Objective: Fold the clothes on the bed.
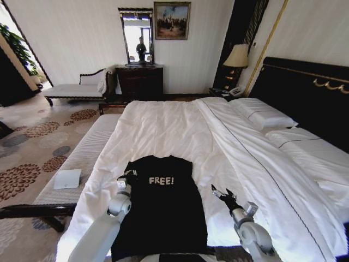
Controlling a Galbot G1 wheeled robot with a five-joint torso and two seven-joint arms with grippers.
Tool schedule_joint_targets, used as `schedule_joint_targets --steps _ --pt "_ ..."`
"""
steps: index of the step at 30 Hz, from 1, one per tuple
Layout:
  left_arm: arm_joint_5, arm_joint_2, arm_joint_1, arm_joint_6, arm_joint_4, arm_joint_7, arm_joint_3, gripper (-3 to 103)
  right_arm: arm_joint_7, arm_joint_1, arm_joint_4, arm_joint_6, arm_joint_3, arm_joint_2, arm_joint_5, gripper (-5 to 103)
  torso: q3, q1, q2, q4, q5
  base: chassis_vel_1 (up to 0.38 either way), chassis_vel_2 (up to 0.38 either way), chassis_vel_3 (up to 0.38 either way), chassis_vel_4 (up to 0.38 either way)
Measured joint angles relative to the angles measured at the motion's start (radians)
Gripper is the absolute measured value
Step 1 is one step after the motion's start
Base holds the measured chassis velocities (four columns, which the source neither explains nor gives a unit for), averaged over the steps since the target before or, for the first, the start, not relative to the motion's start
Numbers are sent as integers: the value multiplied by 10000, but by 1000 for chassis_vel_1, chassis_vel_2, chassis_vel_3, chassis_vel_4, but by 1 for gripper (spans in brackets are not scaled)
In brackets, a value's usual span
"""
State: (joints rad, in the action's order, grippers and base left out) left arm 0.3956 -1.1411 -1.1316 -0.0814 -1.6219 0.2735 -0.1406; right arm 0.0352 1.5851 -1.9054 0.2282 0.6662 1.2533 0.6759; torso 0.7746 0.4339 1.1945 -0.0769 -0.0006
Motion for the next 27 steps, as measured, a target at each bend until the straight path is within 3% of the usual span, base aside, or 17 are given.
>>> schedule_joint_targets --steps 16,27 --pt "-909 222 134 161 476 -235 1393 0 -20 -58 103 -19 52 14 69 100 0 0 1 1 -1 0 0 0 0" --pt "-1083 415 135 111 673 -290 1626 0 -33 -84 172 -58 63 13 72 100 0 1 0 0 -1 0 0 0 0"
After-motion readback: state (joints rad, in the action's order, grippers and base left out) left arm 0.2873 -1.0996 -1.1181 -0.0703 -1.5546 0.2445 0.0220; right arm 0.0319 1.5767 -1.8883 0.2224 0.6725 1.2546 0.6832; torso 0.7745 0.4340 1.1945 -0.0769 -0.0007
